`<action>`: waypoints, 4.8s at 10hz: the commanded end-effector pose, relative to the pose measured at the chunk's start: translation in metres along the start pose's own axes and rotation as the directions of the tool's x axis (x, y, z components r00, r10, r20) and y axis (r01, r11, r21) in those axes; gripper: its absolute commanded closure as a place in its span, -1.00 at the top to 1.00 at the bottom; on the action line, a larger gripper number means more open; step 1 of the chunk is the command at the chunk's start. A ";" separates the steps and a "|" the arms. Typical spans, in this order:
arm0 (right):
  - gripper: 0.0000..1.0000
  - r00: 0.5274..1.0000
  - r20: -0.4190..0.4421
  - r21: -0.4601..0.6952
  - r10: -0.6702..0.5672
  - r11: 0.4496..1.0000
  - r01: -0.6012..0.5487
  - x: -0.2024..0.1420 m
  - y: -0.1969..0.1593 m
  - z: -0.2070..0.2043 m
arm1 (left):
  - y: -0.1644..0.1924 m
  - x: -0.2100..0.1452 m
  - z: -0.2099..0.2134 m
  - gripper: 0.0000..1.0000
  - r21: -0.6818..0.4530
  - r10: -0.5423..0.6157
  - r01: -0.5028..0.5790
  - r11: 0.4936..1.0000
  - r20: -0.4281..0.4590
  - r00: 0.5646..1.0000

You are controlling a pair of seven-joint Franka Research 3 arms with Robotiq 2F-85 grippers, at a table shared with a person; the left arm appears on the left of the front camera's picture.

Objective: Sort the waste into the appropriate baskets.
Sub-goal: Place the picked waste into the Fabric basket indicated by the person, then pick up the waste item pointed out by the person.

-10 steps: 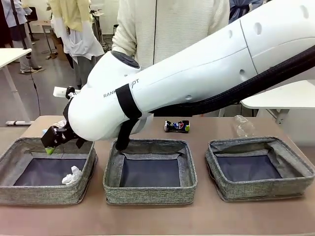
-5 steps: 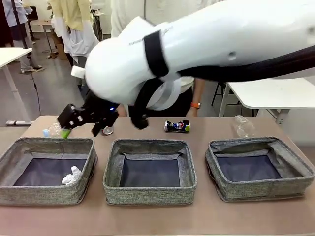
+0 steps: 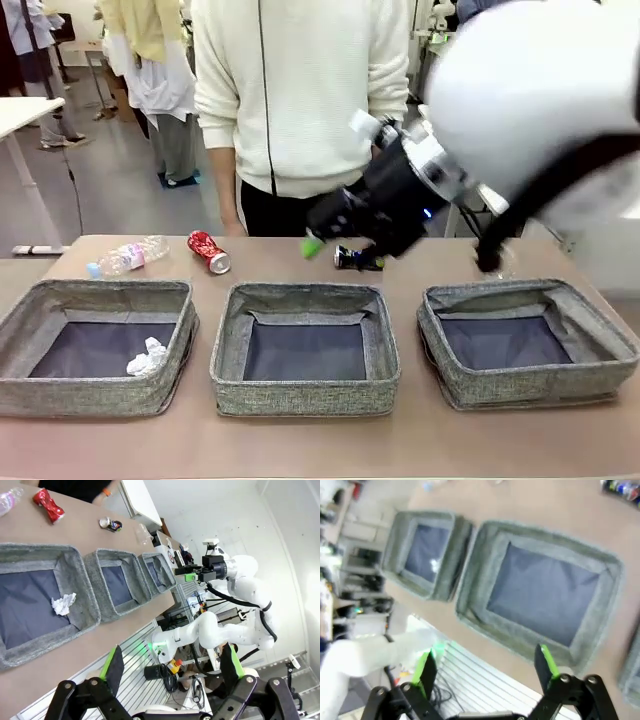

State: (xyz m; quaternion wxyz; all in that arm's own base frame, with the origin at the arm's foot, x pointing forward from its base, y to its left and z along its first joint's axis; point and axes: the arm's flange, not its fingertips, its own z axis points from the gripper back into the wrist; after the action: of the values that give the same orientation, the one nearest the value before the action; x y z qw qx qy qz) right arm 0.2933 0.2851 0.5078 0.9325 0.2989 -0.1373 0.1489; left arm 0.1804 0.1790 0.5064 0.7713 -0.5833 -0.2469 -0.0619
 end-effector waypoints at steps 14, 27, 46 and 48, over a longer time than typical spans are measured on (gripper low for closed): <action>1.00 0.872 -0.111 0.783 -0.477 0.499 0.373 -0.071 -0.286 0.189 | -0.003 0.002 0.000 1.00 -0.017 -0.020 0.020 1.000 0.010 1.000; 1.00 0.872 -0.111 0.783 -0.477 0.499 0.373 -0.071 -0.286 0.189 | -0.003 0.002 0.000 1.00 -0.017 -0.020 0.020 1.000 0.010 1.000; 1.00 0.872 -0.111 0.783 -0.477 0.499 0.373 -0.071 -0.286 0.189 | -0.064 0.066 -0.318 1.00 0.573 -0.101 0.391 0.720 -0.471 0.876; 1.00 0.872 -0.111 0.783 -0.477 0.499 0.373 -0.071 -0.286 0.189 | -0.057 0.068 -0.337 1.00 0.589 -0.097 0.394 0.705 -0.470 0.877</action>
State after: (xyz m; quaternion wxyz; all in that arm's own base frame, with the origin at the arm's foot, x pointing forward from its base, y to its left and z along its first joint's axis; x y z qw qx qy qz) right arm 0.2980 -0.0619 0.4808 0.7091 0.7011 -0.0268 -0.0708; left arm 0.3194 -0.1311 0.5261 0.9416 -0.2118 -0.1654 -0.2030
